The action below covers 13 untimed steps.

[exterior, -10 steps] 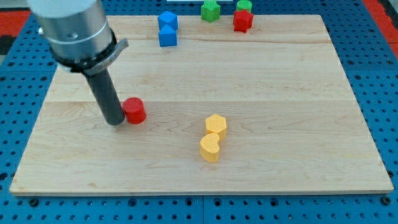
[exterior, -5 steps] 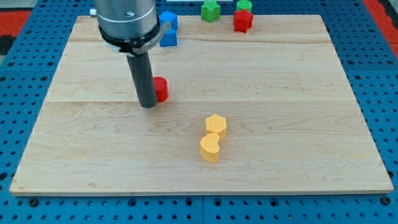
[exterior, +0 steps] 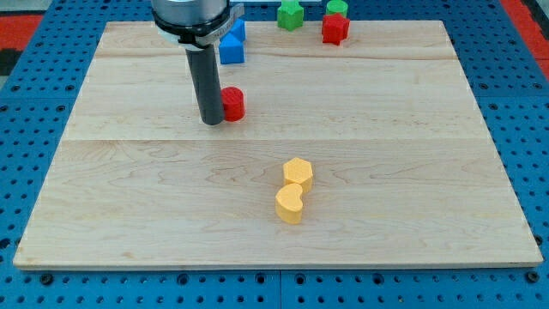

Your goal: Move the red circle closer to the red star

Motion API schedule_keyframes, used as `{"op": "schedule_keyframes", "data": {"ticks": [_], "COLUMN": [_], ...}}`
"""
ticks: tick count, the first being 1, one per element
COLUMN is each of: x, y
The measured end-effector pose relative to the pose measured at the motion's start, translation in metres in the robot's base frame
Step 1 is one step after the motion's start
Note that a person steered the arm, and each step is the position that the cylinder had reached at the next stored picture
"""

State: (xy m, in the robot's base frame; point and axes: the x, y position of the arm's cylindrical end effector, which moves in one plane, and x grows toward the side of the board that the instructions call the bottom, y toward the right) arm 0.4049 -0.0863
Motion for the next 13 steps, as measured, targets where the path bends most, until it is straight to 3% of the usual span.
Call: {"op": "schedule_keyframes", "data": {"ticks": [10, 13], "x": [-0.043, -0.100], "y": [0.065, 0.114]}}
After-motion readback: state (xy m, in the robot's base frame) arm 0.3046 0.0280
